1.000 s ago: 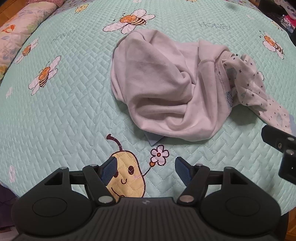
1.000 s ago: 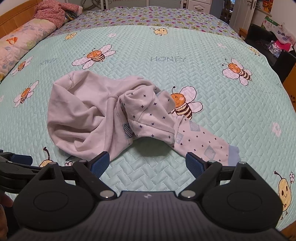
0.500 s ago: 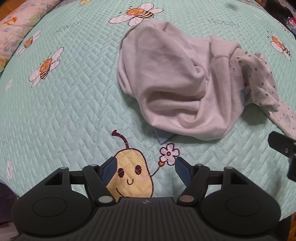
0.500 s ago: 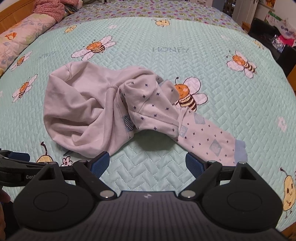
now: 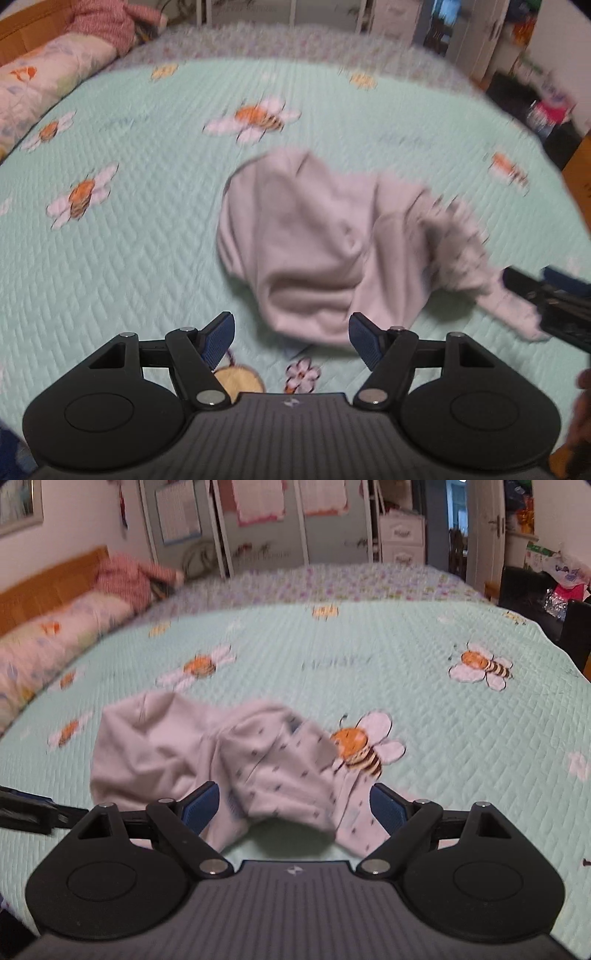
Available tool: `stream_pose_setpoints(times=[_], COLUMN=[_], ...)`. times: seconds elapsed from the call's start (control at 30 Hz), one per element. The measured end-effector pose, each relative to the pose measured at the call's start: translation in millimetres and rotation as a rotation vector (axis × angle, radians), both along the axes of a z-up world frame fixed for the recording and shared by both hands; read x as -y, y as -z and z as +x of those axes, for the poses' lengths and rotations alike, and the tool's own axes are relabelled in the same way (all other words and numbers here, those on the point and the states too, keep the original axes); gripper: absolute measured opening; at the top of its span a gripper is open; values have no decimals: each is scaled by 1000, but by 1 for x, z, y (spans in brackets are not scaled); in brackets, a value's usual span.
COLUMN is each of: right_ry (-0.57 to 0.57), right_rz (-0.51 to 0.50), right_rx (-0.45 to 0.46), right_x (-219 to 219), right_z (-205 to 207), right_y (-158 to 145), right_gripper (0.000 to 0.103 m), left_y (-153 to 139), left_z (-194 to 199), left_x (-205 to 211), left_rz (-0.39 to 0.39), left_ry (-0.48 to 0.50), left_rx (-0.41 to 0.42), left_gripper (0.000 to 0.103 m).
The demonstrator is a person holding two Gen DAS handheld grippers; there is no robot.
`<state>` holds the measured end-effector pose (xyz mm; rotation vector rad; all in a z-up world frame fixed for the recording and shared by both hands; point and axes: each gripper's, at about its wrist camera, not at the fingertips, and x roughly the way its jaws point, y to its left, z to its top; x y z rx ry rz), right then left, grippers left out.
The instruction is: Fold clothes
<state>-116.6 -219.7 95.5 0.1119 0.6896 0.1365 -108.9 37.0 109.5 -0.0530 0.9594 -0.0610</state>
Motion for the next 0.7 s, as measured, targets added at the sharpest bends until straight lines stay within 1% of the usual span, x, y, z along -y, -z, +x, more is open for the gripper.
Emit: stream_pose_setpoints(times=[0.03,0.07,0.13,0.23,0.33,0.43,0.53,0.63,0.67,0.7], right_ry=[4,12,17,-22,-50,-45,-37,-25,-29,-30], right_rz=[5,7,9,11,21,1,-2,-23,-24,-21], right_rx=[5,2,-4,-7,-24,-55,-80,-117,-132,-148], right_x=[2,3,2,-6,-16,-26,-29,-28,-28,-27], right_z=[2,5,12,21,30,34,38,45,48,52], right_y=[1,3,6,13,18,20,22,25,27,28], right_gripper=[81,80,78,77,76,76,76,76,74,66], left_y=[-2,-4,-2,2,8,11,10,10,10,10], left_z=[-1,-2,-3,-5,-12,-17,-21,-20,-19,-19], left_x=[0,0,3,7,6,9,12,15,17,18], left_rz=[-7,-13,5,31,52,68,89,98,98,102], left_ry=[6,12,31,64,97,128,151,149,147,144], left_rx=[6,13,-5,-31,-68,-94,-94,-104,-106,-109], left_gripper=[71,71,71,71,71,71,71,71,71,71])
